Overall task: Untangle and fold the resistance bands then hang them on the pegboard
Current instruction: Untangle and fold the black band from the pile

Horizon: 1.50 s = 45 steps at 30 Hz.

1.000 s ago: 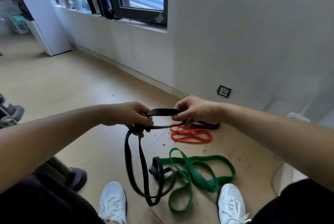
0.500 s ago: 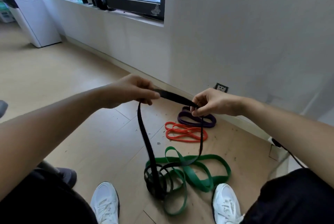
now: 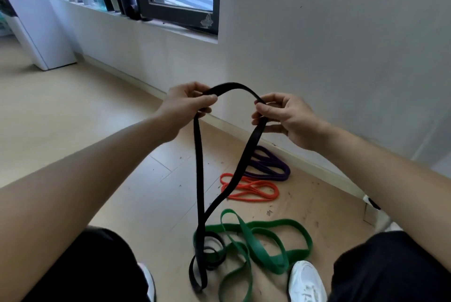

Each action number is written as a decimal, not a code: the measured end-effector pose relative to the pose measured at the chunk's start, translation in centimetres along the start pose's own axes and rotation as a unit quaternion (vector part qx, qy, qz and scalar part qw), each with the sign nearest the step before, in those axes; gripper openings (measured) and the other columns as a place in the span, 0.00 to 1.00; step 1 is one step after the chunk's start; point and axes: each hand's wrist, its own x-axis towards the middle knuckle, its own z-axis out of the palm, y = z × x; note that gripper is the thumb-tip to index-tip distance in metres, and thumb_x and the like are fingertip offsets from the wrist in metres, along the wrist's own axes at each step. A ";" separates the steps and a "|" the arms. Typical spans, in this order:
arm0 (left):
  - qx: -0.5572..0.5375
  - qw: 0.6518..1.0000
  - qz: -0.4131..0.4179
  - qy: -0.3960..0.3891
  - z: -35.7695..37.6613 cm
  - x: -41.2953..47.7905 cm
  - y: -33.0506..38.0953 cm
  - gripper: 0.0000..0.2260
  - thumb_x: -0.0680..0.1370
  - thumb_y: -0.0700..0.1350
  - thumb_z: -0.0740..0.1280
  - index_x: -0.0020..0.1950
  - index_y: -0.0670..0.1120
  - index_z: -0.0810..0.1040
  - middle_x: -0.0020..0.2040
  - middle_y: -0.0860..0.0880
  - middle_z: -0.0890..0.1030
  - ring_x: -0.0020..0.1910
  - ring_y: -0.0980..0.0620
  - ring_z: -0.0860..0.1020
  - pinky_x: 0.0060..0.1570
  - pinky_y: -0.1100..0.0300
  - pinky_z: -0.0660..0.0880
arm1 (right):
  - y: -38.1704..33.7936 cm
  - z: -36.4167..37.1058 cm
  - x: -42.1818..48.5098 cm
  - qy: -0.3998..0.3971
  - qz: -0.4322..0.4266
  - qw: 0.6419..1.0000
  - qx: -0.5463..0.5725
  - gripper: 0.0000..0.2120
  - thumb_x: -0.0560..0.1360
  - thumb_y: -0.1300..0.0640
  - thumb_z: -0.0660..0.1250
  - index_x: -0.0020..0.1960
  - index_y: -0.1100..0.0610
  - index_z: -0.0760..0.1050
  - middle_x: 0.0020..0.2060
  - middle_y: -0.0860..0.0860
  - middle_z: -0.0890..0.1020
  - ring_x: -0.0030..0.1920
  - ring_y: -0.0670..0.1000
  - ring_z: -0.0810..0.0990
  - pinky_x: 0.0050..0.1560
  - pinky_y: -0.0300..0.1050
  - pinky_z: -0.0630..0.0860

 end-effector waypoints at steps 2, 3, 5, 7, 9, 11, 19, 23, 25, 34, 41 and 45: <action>-0.017 1.000 0.001 -0.014 0.4 -0.2 0.6 0.04 0.76 0.40 0.74 0.49 0.43 0.81 0.41 0.47 0.83 0.41 0.48 0.83 0.53 0.51 0.81 | -0.4 0.3 -0.1 -0.009 -0.010 1.000 0.003 0.07 0.77 0.62 0.71 0.54 0.61 0.78 0.43 0.57 0.85 0.45 0.56 0.86 0.52 0.53 0.84; -0.021 0.999 0.005 -0.023 0.7 -0.3 1.0 0.04 0.76 0.40 0.74 0.49 0.43 0.81 0.41 0.47 0.84 0.41 0.48 0.84 0.51 0.52 0.82 | -0.5 0.5 -0.2 -0.016 -0.017 1.000 -0.003 0.06 0.77 0.62 0.71 0.53 0.60 0.79 0.43 0.57 0.86 0.46 0.56 0.86 0.52 0.53 0.84; -0.019 0.999 0.018 -0.043 1.0 -0.6 1.6 0.05 0.76 0.40 0.74 0.50 0.42 0.81 0.42 0.46 0.84 0.43 0.48 0.84 0.47 0.53 0.81 | -0.6 0.9 -0.4 -0.030 -0.035 0.998 -0.030 0.06 0.76 0.62 0.72 0.52 0.59 0.80 0.43 0.55 0.86 0.48 0.55 0.86 0.53 0.51 0.83; -0.021 0.998 0.028 -0.055 1.2 -0.9 2.1 0.07 0.76 0.40 0.73 0.51 0.40 0.80 0.43 0.45 0.84 0.43 0.48 0.84 0.47 0.52 0.82 | -0.8 1.2 -0.6 -0.038 -0.048 0.997 -0.052 0.07 0.75 0.59 0.73 0.52 0.58 0.81 0.43 0.54 0.86 0.49 0.55 0.86 0.53 0.49 0.83; -0.027 0.998 0.034 -0.053 1.1 -1.0 2.4 0.10 0.76 0.40 0.73 0.55 0.38 0.80 0.44 0.45 0.84 0.43 0.47 0.83 0.47 0.51 0.82 | -1.1 1.5 -0.8 -0.035 -0.062 0.996 -0.061 0.12 0.71 0.54 0.76 0.52 0.58 0.81 0.44 0.55 0.86 0.48 0.55 0.86 0.51 0.50 0.82; -0.024 0.998 0.038 -0.054 1.0 -1.2 2.7 0.12 0.76 0.41 0.73 0.58 0.39 0.80 0.45 0.45 0.85 0.45 0.46 0.84 0.47 0.51 0.82 | -1.5 1.7 -0.9 -0.026 -0.077 0.995 -0.056 0.17 0.69 0.52 0.76 0.54 0.59 0.81 0.46 0.57 0.86 0.47 0.56 0.86 0.51 0.51 0.82; 0.001 0.994 0.083 -0.075 2.2 -2.1 3.6 0.08 0.78 0.42 0.71 0.57 0.46 0.83 0.44 0.47 0.87 0.45 0.50 0.86 0.43 0.61 0.81 | -2.6 2.8 -1.3 -0.012 -0.154 0.984 -0.085 0.24 0.70 0.51 0.75 0.64 0.57 0.80 0.48 0.58 0.86 0.43 0.56 0.87 0.44 0.46 0.84; -0.061 0.992 0.066 -0.092 3.0 -2.6 4.5 0.18 0.74 0.49 0.72 0.63 0.44 0.80 0.44 0.45 0.87 0.43 0.48 0.86 0.41 0.60 0.80 | -2.4 2.7 -1.1 0.014 -0.173 0.979 -0.109 0.23 0.72 0.55 0.76 0.66 0.59 0.79 0.46 0.58 0.86 0.38 0.53 0.86 0.39 0.43 0.81; -0.057 0.991 0.064 -0.098 3.4 -2.9 4.8 0.18 0.74 0.52 0.71 0.60 0.45 0.81 0.43 0.47 0.87 0.41 0.49 0.86 0.39 0.60 0.80 | -2.2 2.7 -1.1 0.007 -0.168 0.978 -0.127 0.25 0.73 0.54 0.76 0.67 0.60 0.78 0.46 0.57 0.87 0.38 0.52 0.86 0.38 0.42 0.80; -0.086 0.991 0.042 -0.089 3.6 -2.9 5.0 0.12 0.78 0.51 0.70 0.52 0.43 0.80 0.42 0.44 0.84 0.43 0.45 0.85 0.38 0.56 0.81 | -1.9 3.3 -1.5 -0.039 -0.131 0.976 -0.168 0.14 0.76 0.54 0.74 0.60 0.56 0.83 0.43 0.51 0.87 0.44 0.49 0.86 0.39 0.41 0.78; -0.209 0.975 0.046 -0.060 2.9 -2.5 5.5 0.11 0.72 0.51 0.72 0.48 0.46 0.78 0.39 0.48 0.81 0.41 0.49 0.83 0.40 0.57 0.81 | -0.2 3.1 -1.7 -0.101 -0.051 0.980 -0.162 0.22 0.73 0.59 0.77 0.66 0.57 0.79 0.49 0.48 0.85 0.48 0.44 0.85 0.49 0.34 0.78; -0.252 0.965 0.055 -0.057 2.3 -2.1 5.8 0.09 0.74 0.50 0.71 0.49 0.45 0.79 0.42 0.46 0.82 0.44 0.49 0.84 0.44 0.56 0.81 | 1.6 4.4 -1.1 -0.093 -0.031 0.977 -0.189 0.15 0.74 0.58 0.77 0.59 0.58 0.82 0.49 0.51 0.85 0.51 0.49 0.85 0.52 0.39 0.81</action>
